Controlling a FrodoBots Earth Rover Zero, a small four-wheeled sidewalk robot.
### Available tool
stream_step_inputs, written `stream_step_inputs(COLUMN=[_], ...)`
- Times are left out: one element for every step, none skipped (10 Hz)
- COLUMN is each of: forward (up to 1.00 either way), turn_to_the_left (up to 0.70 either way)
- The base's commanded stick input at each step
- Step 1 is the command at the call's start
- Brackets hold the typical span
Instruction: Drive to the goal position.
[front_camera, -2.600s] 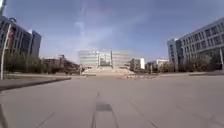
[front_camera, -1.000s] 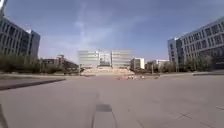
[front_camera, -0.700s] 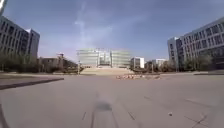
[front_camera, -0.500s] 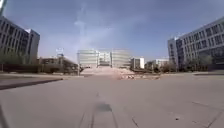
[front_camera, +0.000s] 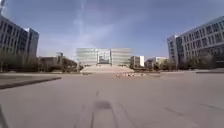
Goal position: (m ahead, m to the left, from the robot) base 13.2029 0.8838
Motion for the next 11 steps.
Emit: stream_step_inputs(forward=[0.70,0.70,0.70,0.70,0.70,0.70,0.70,0.70,0.70,0.70,0.70], turn_to_the_left=[0.00,0.00,0.00,0.00,0.00,0.00,0.00,0.00,0.00,0.00,0.00])
